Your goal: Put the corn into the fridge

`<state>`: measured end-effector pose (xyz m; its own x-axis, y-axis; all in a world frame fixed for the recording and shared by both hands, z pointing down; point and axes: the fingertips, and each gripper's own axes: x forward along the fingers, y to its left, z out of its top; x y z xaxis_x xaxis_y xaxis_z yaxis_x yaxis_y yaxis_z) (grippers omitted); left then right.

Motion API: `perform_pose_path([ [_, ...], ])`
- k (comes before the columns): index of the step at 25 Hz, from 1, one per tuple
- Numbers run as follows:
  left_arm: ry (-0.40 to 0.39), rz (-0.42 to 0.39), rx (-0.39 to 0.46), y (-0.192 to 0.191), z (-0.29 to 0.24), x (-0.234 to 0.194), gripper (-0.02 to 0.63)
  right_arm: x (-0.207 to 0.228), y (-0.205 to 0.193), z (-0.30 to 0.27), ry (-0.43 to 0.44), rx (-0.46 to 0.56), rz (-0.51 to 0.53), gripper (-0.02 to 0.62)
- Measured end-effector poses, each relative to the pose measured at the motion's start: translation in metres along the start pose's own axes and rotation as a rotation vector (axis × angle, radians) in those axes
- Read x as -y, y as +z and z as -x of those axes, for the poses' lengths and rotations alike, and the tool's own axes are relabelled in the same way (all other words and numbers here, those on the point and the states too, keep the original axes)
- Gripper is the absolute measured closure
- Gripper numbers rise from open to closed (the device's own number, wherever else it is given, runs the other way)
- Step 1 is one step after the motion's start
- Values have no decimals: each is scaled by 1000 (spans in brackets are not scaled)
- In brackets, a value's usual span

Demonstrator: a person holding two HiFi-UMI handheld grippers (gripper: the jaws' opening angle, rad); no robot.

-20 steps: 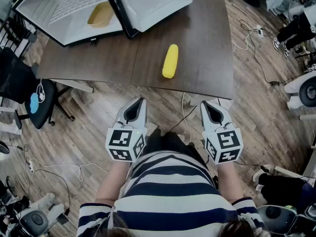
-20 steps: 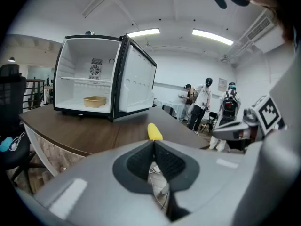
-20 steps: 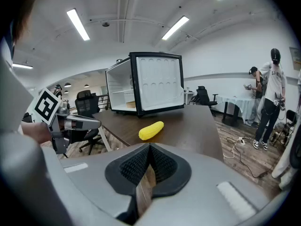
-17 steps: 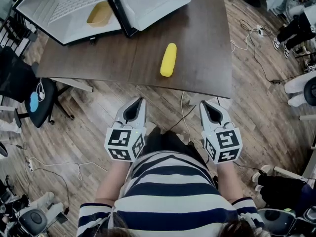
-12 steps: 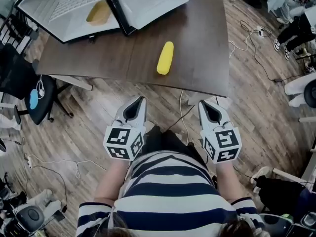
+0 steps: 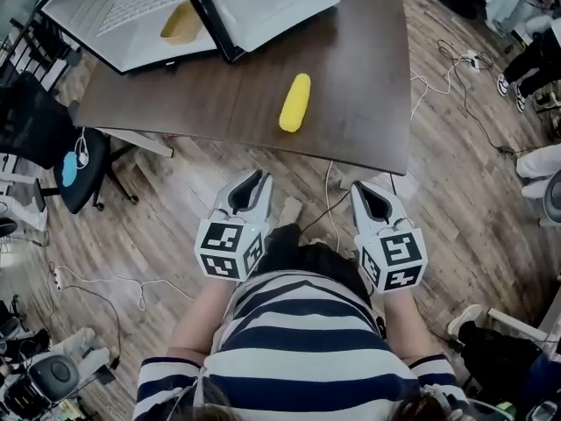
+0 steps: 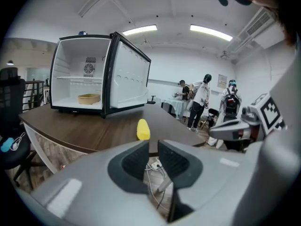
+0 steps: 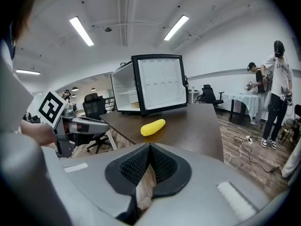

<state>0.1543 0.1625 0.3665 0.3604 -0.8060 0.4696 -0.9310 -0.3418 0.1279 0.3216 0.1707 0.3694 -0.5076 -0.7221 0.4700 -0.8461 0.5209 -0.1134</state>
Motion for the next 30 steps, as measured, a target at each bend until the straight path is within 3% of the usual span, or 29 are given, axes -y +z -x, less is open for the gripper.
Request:
perform_pose_path([
  [20,-96,-78,-77,42,-120,-20,606,41,20,-62,-50,-46,-73,597],
  [30,-105,-97,-175,36,-171,-32,606,54,27,-105,-41,-78,-96,597],
])
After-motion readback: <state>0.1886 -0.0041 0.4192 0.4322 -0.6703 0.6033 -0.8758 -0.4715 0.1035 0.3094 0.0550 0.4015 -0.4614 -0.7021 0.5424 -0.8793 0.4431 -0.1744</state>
